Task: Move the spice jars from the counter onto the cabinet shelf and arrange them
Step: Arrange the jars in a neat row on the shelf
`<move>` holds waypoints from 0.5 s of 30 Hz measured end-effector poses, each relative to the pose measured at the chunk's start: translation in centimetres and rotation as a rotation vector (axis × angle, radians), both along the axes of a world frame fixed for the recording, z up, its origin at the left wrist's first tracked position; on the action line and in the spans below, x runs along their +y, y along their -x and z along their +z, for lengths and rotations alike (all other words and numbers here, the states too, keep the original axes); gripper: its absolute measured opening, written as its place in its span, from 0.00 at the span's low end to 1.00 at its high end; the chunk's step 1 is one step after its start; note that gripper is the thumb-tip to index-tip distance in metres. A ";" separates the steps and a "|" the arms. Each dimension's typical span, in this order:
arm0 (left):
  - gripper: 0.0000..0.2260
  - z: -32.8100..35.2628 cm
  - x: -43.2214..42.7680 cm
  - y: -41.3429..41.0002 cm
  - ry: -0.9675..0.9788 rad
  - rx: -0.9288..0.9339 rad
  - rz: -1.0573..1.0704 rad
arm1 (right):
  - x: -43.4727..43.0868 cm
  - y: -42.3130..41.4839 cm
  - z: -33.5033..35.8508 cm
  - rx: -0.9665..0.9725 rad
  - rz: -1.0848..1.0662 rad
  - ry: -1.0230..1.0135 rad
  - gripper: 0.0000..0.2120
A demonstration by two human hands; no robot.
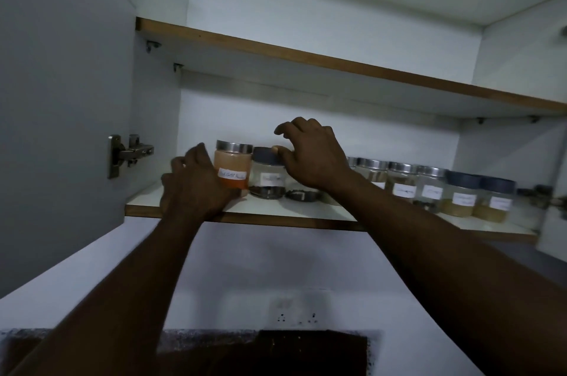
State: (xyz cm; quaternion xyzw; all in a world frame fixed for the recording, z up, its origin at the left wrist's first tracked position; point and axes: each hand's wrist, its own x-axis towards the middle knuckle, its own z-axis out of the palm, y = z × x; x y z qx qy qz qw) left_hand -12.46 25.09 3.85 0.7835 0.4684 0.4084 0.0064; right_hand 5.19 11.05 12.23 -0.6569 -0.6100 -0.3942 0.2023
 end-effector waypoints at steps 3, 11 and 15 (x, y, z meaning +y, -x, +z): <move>0.55 -0.2 -1.1 -0.3 -0.226 -0.040 0.011 | -4.2 -3.2 -0.5 0.010 -0.085 0.023 0.20; 0.45 0.1 -9.6 -9.8 -0.457 0.140 -0.181 | -15.1 -12.1 -2.1 0.129 -0.261 0.122 0.22; 0.44 0.4 -15.1 -18.1 -0.555 0.252 -0.257 | -20.0 -17.5 -3.2 0.144 -0.311 0.166 0.22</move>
